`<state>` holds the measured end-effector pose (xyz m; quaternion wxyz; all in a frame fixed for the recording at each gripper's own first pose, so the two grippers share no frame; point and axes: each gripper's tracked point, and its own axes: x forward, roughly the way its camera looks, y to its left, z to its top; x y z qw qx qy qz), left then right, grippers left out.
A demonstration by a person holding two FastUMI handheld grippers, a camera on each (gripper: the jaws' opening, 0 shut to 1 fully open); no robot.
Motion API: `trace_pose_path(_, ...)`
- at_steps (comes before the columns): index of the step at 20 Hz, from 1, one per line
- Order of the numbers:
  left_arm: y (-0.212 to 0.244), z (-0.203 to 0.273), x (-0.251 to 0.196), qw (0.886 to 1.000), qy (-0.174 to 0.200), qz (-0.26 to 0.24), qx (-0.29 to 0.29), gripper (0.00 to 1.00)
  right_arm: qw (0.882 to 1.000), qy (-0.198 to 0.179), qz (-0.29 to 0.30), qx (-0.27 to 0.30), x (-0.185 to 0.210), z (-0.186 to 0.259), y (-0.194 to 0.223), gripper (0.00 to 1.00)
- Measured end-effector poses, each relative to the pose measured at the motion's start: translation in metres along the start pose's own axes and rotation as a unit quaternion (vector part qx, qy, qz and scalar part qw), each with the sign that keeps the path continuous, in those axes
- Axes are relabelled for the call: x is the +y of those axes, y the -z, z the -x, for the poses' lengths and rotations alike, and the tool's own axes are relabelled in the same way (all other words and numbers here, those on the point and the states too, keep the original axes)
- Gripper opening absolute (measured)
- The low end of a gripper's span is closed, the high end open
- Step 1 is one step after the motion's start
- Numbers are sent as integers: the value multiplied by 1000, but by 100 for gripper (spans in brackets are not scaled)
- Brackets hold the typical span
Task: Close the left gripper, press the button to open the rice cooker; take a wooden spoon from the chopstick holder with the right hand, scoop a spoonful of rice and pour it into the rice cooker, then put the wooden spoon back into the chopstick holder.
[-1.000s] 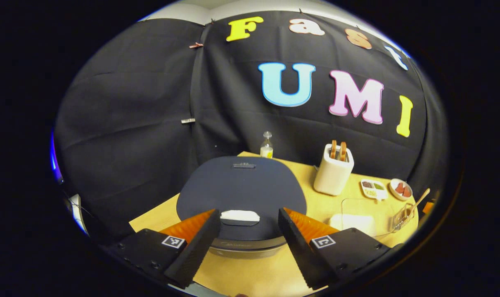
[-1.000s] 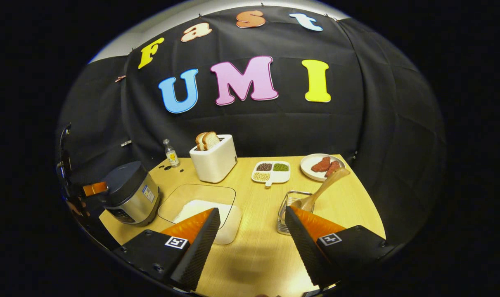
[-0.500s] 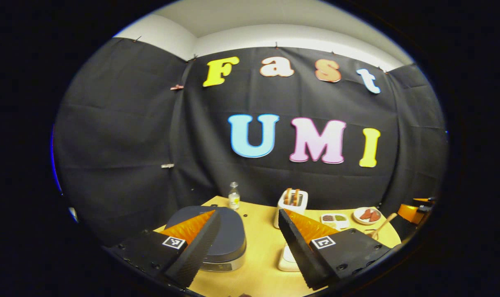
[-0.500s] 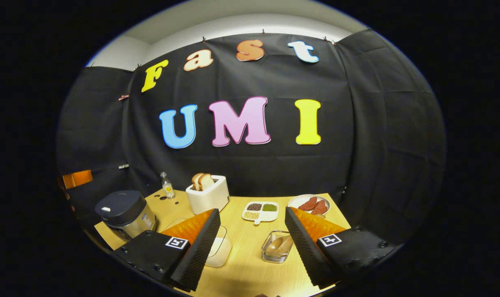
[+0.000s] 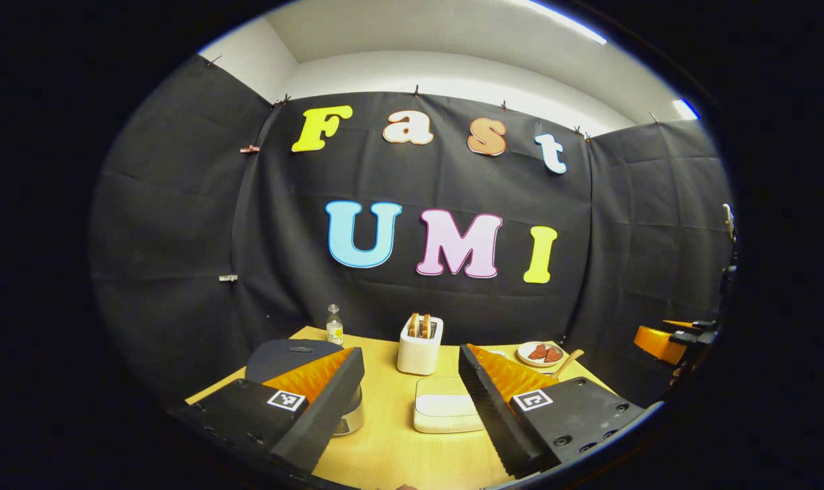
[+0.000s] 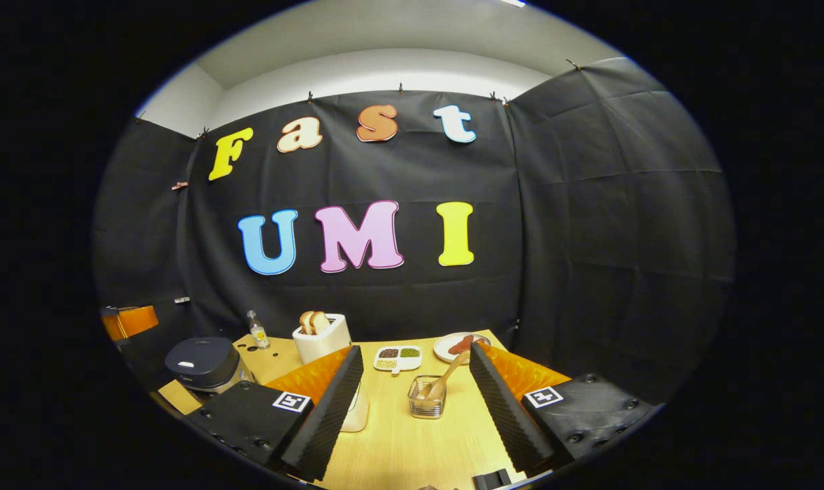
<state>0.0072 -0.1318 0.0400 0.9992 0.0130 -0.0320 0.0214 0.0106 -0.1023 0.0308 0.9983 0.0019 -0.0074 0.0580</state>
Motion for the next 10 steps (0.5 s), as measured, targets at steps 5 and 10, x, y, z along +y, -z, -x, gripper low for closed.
trace_pose_path(5, -4, 13, 24, 1000, 3, -5, 1, 95, 1000, 2, 2, 4, 11, 28, -1, 98)
trace_pose_path(10, -8, 25, 36, 1000, -5, -9, -8, 95, 1000, -16, -1, -9, 26, 32, -8, 98)
